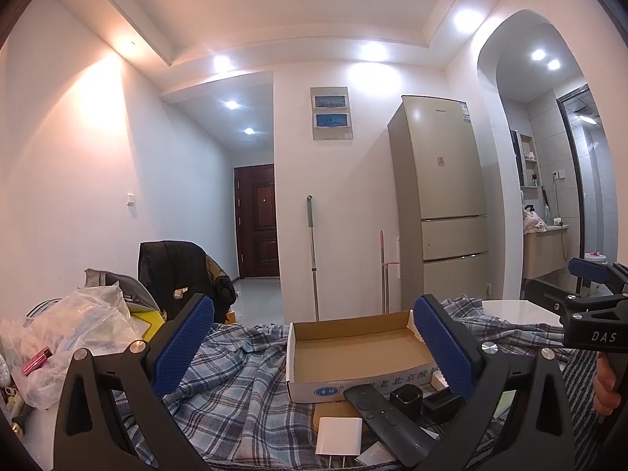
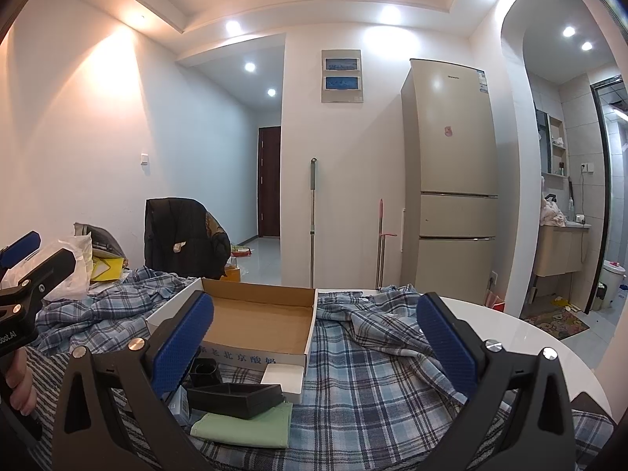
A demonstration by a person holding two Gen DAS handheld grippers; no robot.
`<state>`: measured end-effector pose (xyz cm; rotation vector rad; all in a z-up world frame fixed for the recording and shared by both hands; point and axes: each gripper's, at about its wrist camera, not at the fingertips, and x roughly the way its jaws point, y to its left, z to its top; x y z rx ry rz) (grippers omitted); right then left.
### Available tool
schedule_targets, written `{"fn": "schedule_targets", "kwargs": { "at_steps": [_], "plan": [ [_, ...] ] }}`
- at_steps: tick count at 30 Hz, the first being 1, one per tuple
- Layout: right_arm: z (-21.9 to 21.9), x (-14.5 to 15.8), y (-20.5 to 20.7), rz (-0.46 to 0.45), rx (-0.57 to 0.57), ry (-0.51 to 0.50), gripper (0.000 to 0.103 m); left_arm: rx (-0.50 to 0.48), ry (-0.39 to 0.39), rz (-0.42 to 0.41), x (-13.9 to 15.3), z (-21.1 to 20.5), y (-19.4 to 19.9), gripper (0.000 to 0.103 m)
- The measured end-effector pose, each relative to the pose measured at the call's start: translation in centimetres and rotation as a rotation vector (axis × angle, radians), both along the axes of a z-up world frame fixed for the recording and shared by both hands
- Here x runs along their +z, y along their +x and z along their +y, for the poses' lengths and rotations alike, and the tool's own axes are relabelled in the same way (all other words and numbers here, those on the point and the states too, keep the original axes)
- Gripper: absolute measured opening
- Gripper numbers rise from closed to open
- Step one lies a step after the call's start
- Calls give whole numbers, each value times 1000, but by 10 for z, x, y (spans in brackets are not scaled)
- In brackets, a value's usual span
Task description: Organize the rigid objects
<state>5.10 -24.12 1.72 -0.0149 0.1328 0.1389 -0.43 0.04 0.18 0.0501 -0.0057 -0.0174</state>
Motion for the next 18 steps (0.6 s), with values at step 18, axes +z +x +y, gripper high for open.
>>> {"fn": "schedule_targets", "kwargs": {
  "at_steps": [18],
  "plan": [
    [1,0,0,-4,-1,2,103,0,0,2,2,-1,-1,103]
  ]
}}
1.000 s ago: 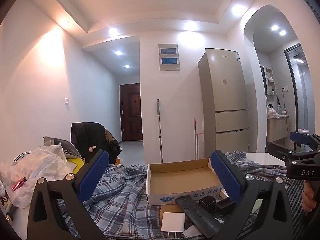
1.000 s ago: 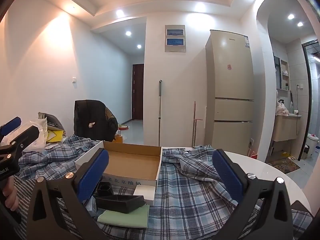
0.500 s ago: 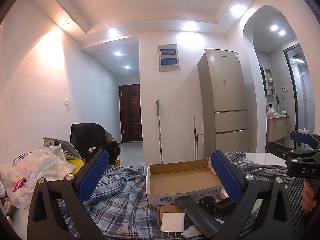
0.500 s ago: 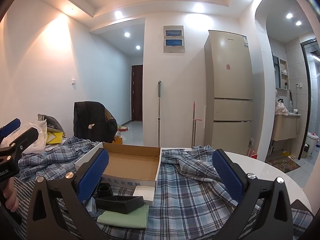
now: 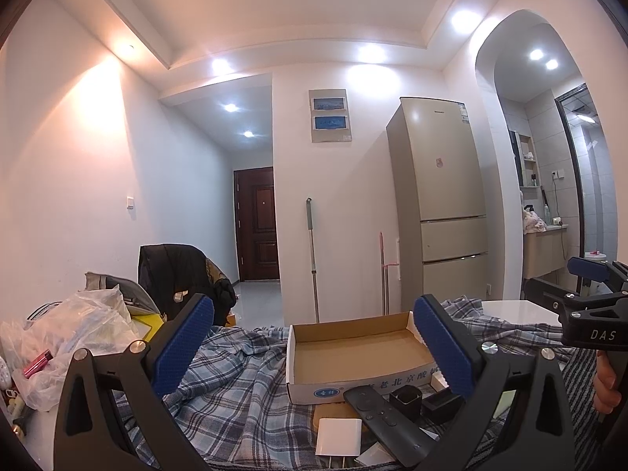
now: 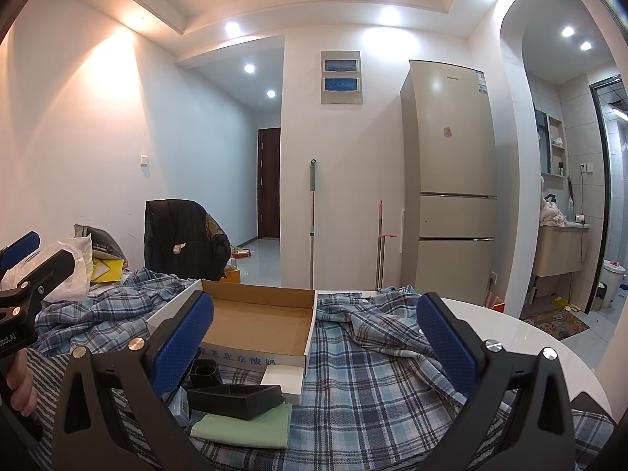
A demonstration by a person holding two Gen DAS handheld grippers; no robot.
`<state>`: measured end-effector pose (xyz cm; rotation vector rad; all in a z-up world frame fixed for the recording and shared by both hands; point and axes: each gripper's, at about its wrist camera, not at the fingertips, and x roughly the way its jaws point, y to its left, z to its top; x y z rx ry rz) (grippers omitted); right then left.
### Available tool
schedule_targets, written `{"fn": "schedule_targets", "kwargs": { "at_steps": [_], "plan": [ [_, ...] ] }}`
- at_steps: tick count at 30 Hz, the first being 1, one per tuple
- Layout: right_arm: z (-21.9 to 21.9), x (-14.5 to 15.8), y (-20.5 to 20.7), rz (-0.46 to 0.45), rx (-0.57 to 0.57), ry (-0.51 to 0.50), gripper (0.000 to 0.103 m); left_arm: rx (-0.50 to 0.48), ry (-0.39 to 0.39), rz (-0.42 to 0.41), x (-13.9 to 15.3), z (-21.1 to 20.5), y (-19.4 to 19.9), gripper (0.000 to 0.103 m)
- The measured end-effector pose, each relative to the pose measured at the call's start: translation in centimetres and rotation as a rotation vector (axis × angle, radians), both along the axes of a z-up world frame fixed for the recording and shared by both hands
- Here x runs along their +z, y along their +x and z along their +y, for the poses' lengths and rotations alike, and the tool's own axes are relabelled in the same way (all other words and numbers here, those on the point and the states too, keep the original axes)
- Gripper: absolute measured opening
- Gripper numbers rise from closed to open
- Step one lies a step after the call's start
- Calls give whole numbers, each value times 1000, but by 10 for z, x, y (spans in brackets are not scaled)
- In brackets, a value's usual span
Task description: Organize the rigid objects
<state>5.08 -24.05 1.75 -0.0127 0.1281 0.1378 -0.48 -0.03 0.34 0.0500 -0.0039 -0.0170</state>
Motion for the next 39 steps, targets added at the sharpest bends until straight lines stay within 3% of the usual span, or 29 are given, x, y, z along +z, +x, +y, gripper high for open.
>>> {"fn": "schedule_targets", "kwargs": {
  "at_steps": [39],
  "plan": [
    [-2,1,-1,-8,-1,4,103,-12,13,-12,4,-4,-6,103]
  ]
}}
